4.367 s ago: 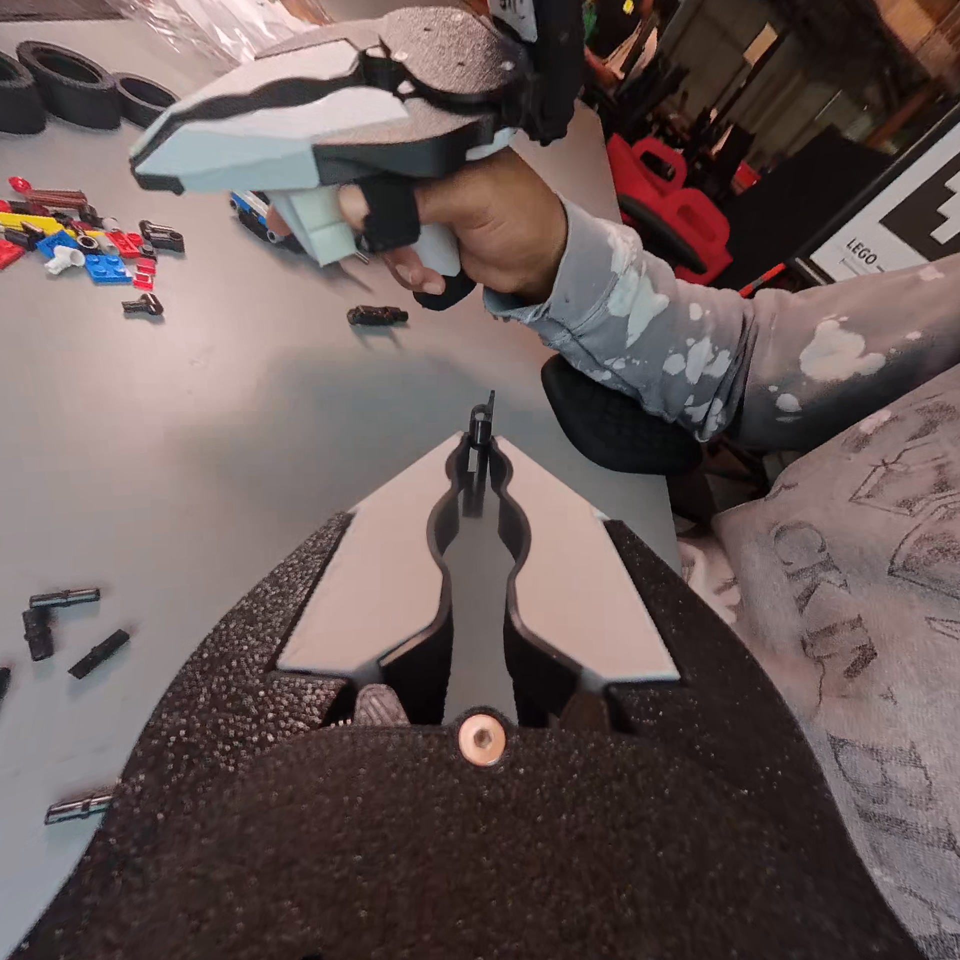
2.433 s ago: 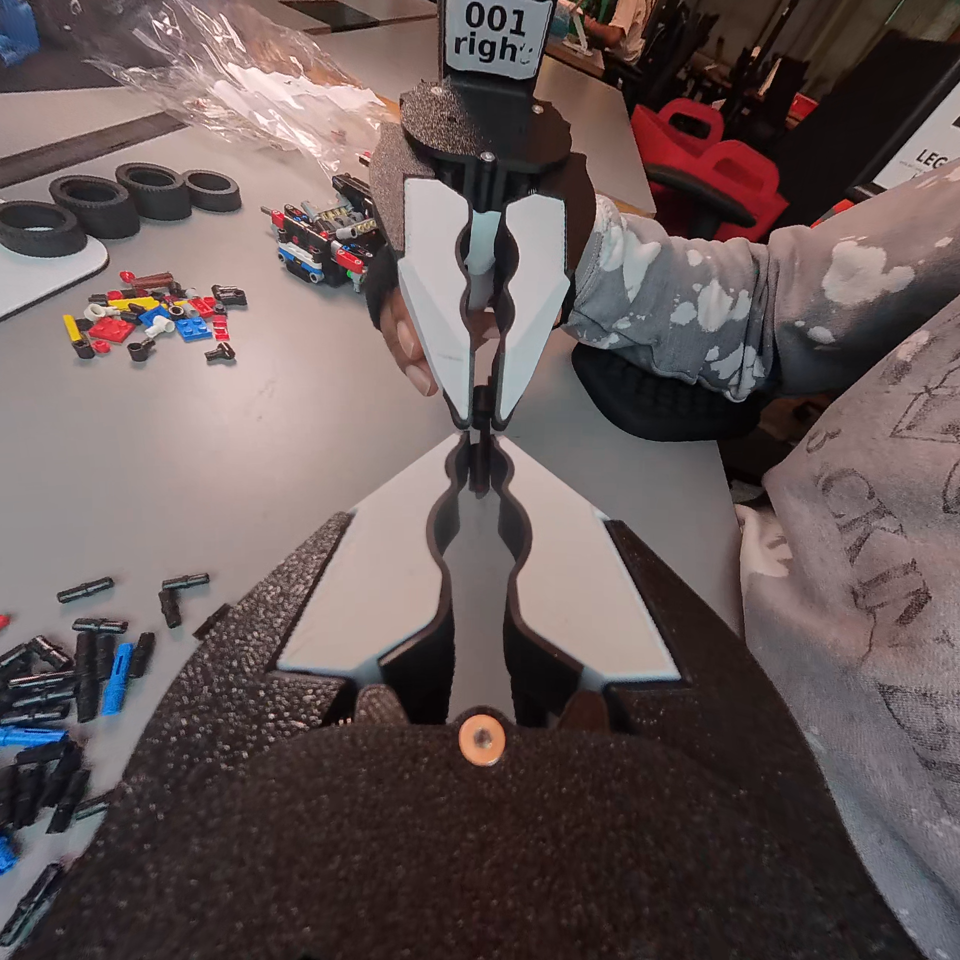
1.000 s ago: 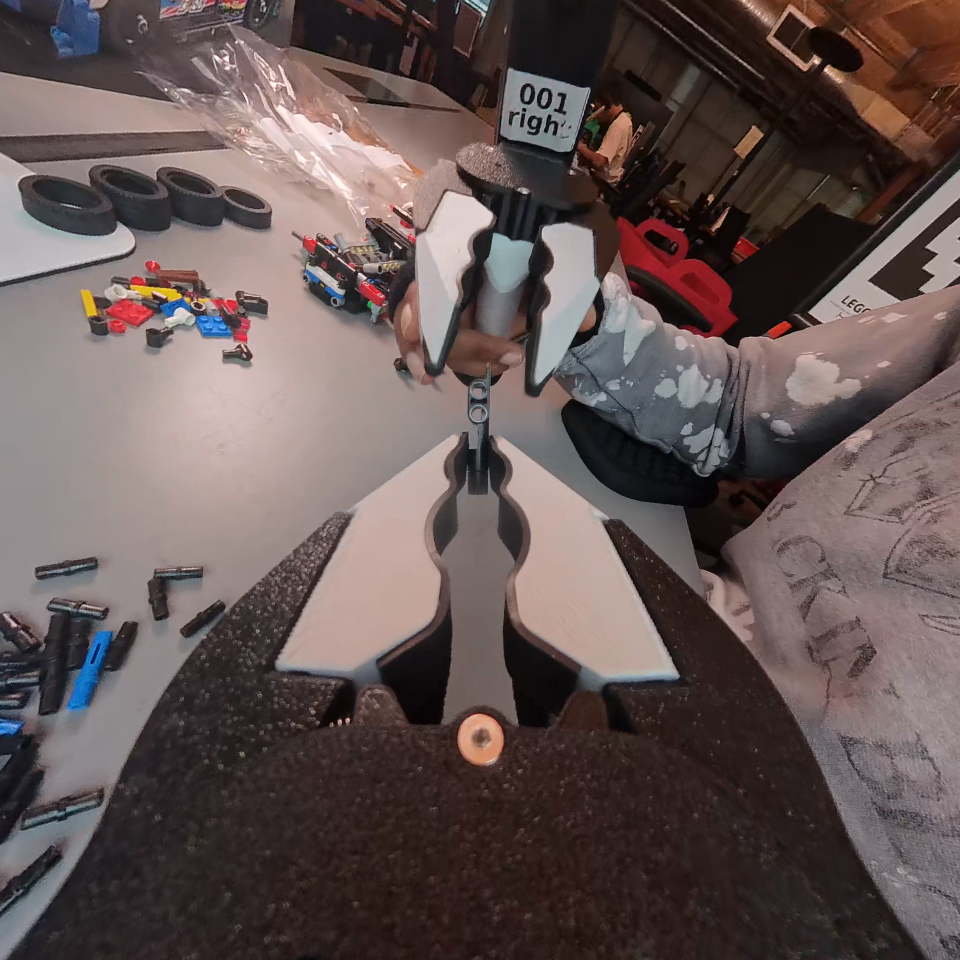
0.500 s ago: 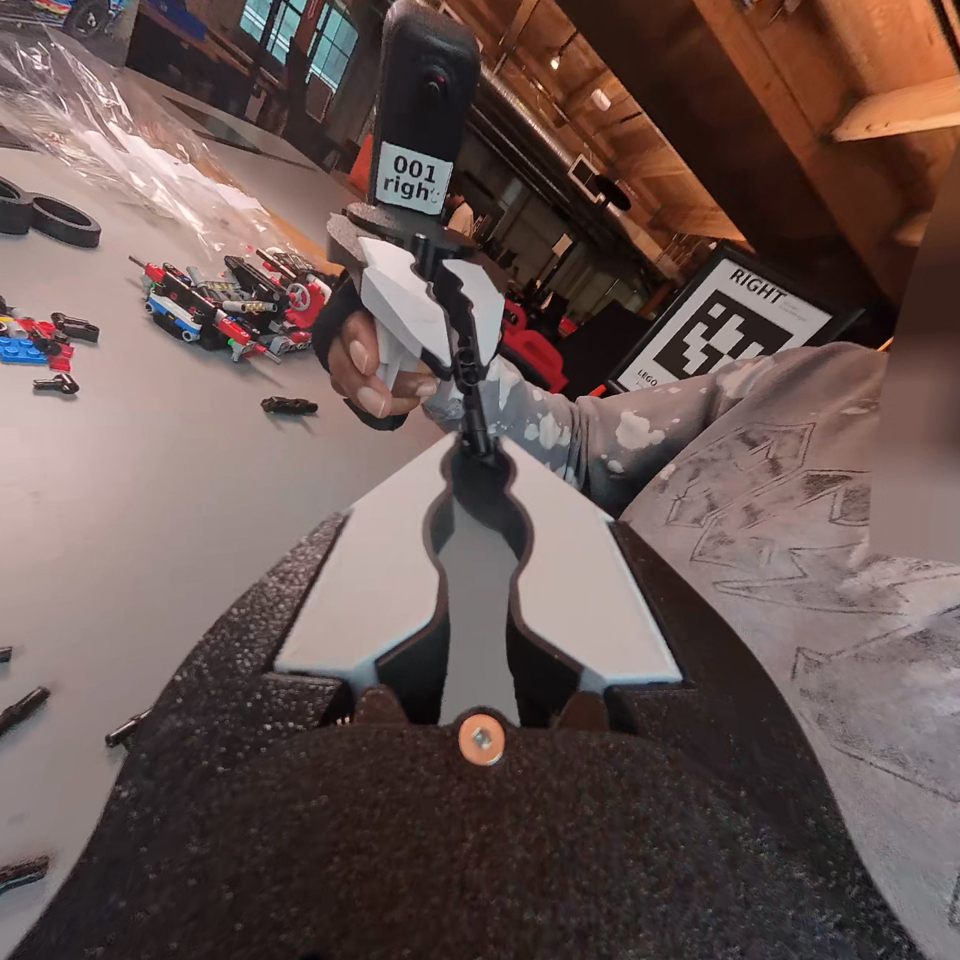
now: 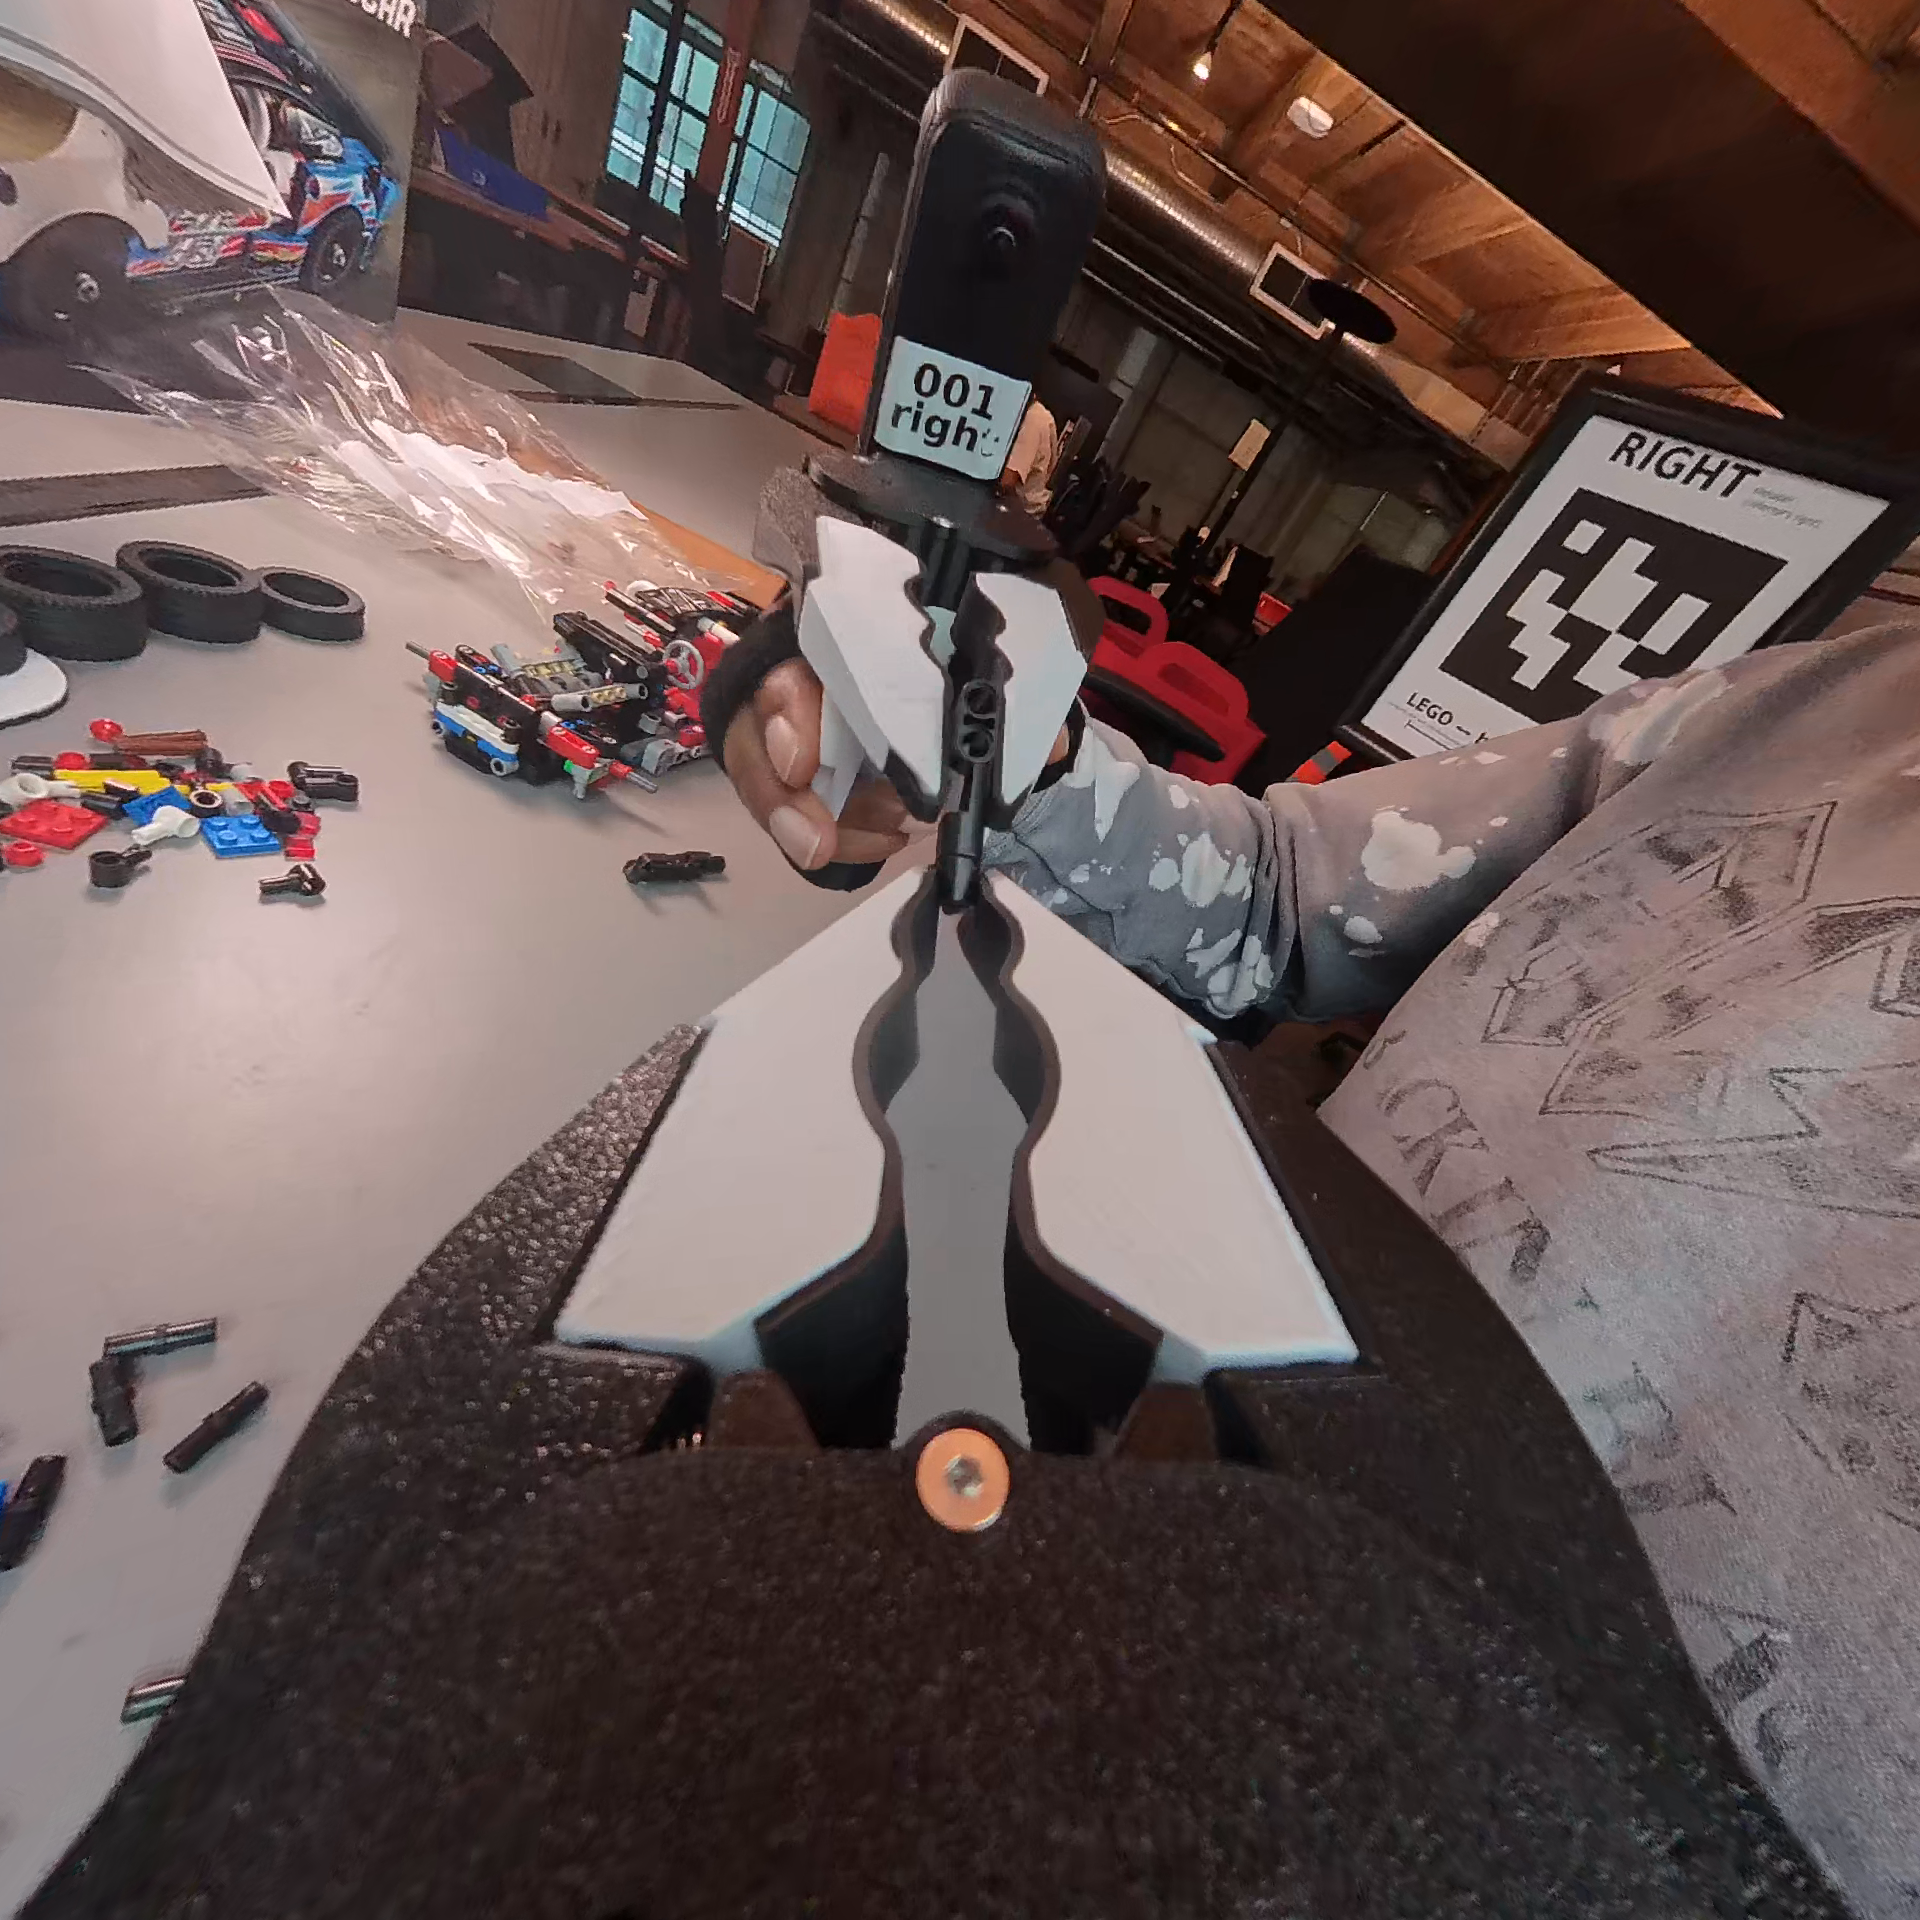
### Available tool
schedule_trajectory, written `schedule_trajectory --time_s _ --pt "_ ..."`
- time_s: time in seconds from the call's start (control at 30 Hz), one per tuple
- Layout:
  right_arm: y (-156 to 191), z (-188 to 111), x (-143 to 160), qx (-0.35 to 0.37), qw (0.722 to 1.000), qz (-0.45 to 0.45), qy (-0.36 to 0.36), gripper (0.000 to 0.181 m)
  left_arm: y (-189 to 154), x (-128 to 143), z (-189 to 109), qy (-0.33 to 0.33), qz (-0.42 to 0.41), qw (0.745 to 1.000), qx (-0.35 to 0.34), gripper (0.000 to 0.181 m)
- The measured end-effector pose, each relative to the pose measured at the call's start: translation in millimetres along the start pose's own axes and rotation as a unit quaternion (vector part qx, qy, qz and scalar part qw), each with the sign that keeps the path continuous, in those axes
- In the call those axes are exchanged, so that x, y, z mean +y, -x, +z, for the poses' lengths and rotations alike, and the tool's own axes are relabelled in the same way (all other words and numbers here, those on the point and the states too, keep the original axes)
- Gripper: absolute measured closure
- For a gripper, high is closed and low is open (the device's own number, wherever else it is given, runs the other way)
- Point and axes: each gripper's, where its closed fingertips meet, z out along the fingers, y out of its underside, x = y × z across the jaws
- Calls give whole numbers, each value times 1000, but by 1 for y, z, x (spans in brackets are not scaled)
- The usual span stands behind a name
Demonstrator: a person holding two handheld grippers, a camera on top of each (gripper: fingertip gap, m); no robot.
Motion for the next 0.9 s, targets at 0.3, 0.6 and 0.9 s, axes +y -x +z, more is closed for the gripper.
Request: schedule_trajectory --time_s 0.3,0.6,0.9 --pt "-10 -84 -84 21 976 -11 -215 176 12 -12 -25 -32 -2 999 -34 178" --pt "10 -68 -62 9 988 -26 -152 175 -18 -26 -19 -72 160 984 -7 177" --pt "19 -46 -36 -18 988 13 -151 174 -13 -21 -25 -52 233 969 -57 177"
